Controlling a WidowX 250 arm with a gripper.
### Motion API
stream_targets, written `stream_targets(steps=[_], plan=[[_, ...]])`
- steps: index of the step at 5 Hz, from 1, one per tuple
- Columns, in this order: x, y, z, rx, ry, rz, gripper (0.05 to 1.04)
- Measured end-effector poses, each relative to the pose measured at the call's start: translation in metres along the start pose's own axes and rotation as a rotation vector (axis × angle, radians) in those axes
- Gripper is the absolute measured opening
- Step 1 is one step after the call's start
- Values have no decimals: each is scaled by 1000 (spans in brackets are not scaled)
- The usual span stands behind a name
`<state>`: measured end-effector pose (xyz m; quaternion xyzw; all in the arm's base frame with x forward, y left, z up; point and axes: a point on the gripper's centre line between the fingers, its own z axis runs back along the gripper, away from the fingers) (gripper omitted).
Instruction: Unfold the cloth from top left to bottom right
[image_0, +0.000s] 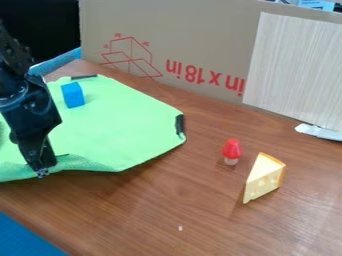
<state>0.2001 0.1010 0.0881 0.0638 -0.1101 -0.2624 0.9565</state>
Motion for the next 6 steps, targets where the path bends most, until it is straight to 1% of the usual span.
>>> stream_targets(steps=[1,2,3,4,5,6], plan=[[-1,-5,1,-19,22,-3,73],[0,-11,0,-32,61,-14,220],[1,-11,4,-70,70,-9,481],[1,-5,6,-91,113,11,782],[4,10,13,-106,127,54,995],[4,58,29,-61,155,211,1000]])
